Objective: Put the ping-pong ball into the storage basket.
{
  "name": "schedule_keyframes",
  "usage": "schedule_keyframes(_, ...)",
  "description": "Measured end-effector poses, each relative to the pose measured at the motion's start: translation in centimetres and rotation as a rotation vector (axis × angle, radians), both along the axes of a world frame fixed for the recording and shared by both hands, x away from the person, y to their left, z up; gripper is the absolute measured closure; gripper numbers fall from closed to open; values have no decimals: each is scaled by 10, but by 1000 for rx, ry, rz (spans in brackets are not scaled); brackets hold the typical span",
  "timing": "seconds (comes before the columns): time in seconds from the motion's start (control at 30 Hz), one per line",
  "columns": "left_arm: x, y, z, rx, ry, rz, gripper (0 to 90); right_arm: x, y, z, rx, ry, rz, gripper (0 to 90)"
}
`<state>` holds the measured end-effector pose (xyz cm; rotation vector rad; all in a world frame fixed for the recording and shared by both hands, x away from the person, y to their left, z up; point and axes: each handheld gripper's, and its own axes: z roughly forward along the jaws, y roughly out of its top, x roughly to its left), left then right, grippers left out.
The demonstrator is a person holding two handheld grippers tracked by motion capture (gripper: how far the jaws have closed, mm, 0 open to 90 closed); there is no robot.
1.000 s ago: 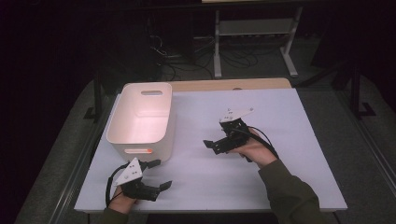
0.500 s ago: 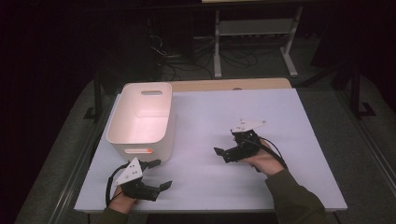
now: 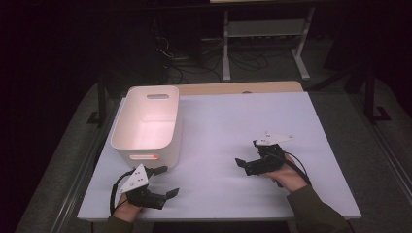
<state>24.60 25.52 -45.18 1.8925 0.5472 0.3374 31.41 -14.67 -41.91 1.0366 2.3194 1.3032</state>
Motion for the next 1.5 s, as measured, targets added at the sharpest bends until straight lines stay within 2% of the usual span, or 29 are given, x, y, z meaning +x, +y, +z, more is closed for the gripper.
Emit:
schedule_keyframes(0.47,0,0,0,1,-3,-1,140,-15,-20,-13,-4,6,-41,48)
schedule_keyframes(1.1,0,0,0,7,-1,0,140,-40,-57,-21,9,0,-144,43)
schedule_keyframes(1.3,0,0,0,7,-2,0,140,-43,-62,-26,7,1,-161,40)
schedule_keyframes(1.5,0,0,0,7,-2,-1,140,-43,-59,-28,-5,5,-149,36)
